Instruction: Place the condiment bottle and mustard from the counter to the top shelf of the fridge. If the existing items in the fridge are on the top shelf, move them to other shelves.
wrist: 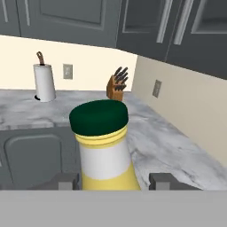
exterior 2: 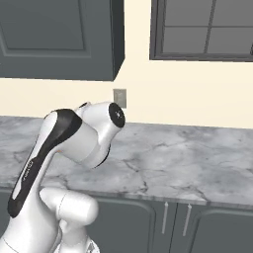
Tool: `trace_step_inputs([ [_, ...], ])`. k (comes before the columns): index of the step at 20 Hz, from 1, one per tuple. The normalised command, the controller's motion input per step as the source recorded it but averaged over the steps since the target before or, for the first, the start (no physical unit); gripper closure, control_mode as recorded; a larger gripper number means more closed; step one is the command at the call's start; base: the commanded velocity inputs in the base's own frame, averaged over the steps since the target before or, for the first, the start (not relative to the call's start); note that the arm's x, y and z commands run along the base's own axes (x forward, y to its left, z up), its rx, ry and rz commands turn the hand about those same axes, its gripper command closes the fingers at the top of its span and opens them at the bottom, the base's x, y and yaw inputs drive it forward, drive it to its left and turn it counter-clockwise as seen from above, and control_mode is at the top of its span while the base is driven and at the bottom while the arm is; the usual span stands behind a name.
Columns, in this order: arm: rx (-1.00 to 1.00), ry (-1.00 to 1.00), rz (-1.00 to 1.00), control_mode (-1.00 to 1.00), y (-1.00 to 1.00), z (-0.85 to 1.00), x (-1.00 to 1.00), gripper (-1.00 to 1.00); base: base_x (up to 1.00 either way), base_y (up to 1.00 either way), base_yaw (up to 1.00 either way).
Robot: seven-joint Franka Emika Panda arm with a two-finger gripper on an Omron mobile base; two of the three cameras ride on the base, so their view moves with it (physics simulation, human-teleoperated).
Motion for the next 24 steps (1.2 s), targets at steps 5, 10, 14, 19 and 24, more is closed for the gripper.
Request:
trace_step_inputs([
  [5, 0.00, 0.00, 0.00, 1.00, 0.00, 0.00, -0.01, 1.00, -0.46, -0.65, -0.05],
  [10, 0.00, 0.00, 0.00, 1.00, 0.00, 0.00, 0.00, 1.00, -0.65, -1.00, -0.26],
  [14, 0.00, 0.00, 0.00, 1.00, 0.00, 0.00, 0.00, 1.00, -0.03, -1.00, -0.44],
  [19, 0.00, 0.00, 0.00, 1.00, 0.00, 0.00, 0.00, 1.00, 0.00, -1.00, -0.46],
  [24, 0.00, 0.00, 0.00, 1.00, 0.00, 0.00, 0.00, 1.00, 0.10, -1.00, -0.45],
])
